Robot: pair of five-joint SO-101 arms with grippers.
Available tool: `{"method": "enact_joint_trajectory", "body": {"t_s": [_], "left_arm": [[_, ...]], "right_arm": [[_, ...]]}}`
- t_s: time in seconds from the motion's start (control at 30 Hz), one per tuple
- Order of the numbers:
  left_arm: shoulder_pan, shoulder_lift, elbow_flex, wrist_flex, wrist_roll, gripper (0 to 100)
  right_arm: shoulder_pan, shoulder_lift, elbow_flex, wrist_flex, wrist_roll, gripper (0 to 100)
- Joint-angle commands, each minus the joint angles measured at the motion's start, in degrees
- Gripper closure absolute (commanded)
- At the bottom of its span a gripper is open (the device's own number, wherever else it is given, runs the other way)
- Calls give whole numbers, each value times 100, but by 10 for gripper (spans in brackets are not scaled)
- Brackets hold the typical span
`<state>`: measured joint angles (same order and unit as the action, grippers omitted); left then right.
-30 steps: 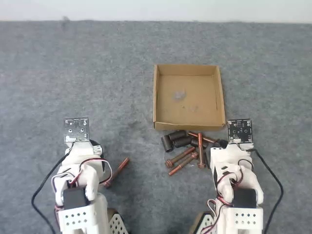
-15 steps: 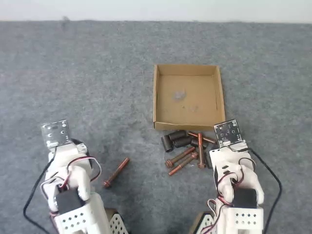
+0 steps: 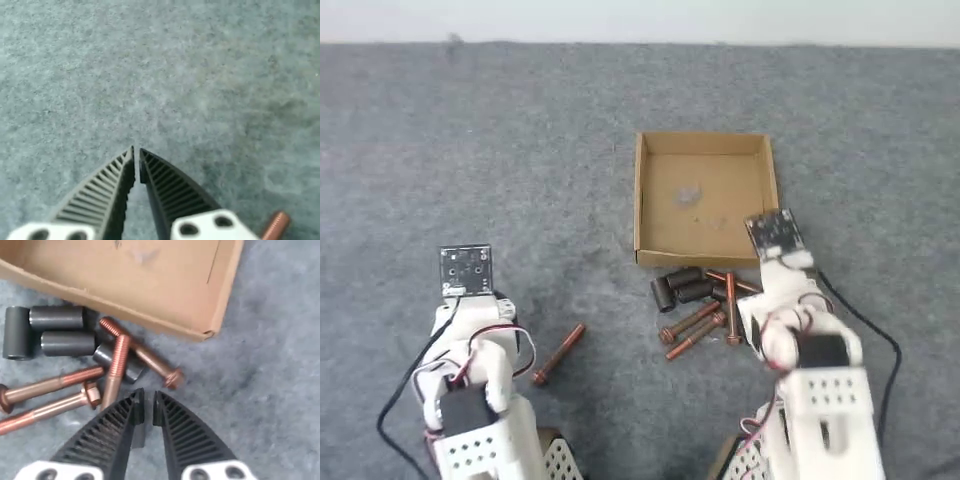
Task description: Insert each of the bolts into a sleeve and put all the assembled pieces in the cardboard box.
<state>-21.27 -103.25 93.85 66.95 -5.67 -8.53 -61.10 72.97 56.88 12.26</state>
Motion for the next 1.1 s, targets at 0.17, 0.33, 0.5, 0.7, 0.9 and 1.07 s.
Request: {"method": "enact_joint_trajectory", "body": {"t_s": [0.17,0.33,0.5,0.7,0.9,1.07], "left_arm": [[211,782,-567,-176,-237,988],[246,2954,-1059,-1284,-246,988],[246,4440,-1534,-1837,-246,988],[246,4703,-1684,-1855,-246,988],[246,4703,-1684,-1855,-246,987],[246,4738,-1692,-1864,-246,987]], "right_arm": [[-242,1842,-527,-752,-396,975],[-251,1965,-527,-778,-325,975],[-251,1965,-519,-593,-88,974],[-251,1965,-527,-505,-35,893],[-295,1965,-527,-251,158,894],[-295,2026,-519,-207,167,851]]}}
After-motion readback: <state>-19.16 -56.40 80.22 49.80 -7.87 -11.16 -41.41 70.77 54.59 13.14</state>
